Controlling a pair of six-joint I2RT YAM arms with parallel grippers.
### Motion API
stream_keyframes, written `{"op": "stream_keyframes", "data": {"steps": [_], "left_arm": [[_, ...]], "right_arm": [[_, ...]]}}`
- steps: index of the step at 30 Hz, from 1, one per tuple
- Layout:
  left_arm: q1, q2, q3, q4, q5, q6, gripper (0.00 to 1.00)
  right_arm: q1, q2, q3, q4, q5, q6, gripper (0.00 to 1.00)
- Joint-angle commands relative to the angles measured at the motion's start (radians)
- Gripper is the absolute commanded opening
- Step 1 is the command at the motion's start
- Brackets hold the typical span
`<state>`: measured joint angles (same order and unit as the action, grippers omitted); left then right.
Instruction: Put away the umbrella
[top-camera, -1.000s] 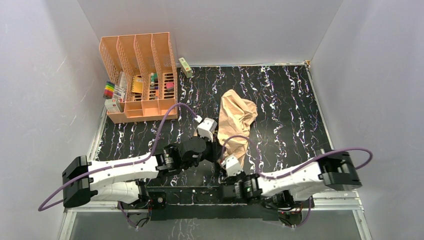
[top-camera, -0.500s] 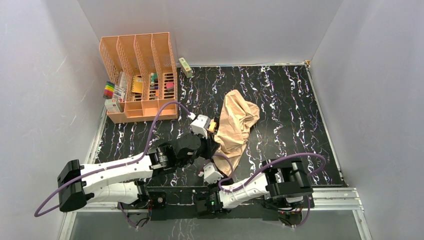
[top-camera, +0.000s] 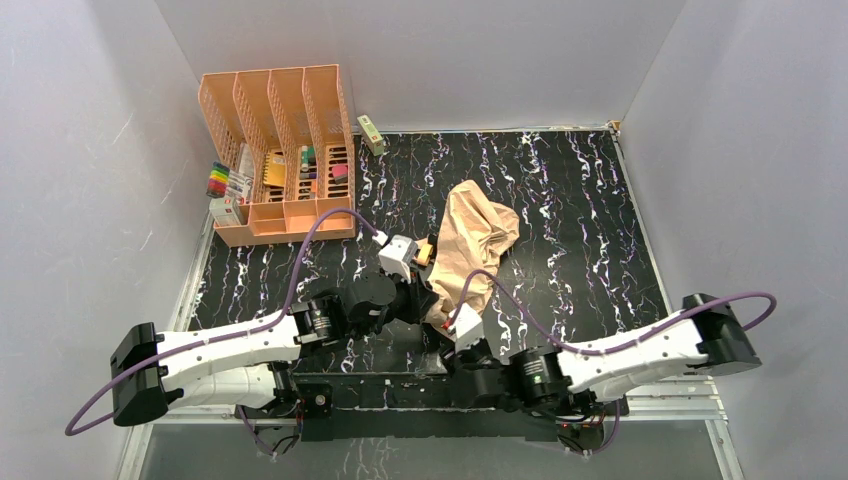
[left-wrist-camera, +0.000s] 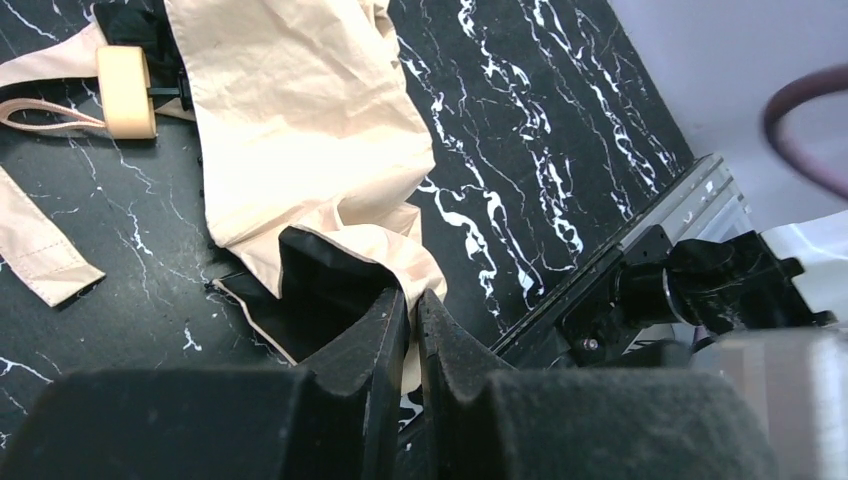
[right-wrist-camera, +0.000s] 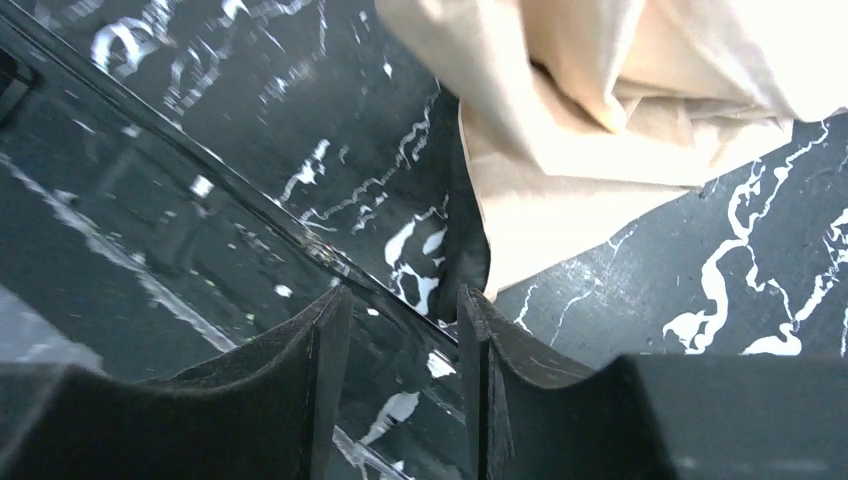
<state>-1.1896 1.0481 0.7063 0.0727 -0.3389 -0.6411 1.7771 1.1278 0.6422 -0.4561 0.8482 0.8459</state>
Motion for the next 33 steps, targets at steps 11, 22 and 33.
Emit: {"op": "stream_keyframes", "data": {"steps": [11, 22, 33], "left_arm": [[-0.002, 0.017, -0.006, 0.013, 0.029, -0.014, 0.10], [-0.002, 0.051, 0.009, 0.027, 0.051, -0.017, 0.09], [-0.003, 0.057, 0.006, 0.023, 0.067, -0.022, 0.08]], "right_arm": [[0.049, -0.466, -0.153, -0.049, 0.138, 0.309, 0.07], [-0.210, -0.310, -0.162, 0.061, -0.135, 0.174, 0.00], [-0.511, -0.221, -0.197, 0.316, -0.400, -0.048, 0.00]]}}
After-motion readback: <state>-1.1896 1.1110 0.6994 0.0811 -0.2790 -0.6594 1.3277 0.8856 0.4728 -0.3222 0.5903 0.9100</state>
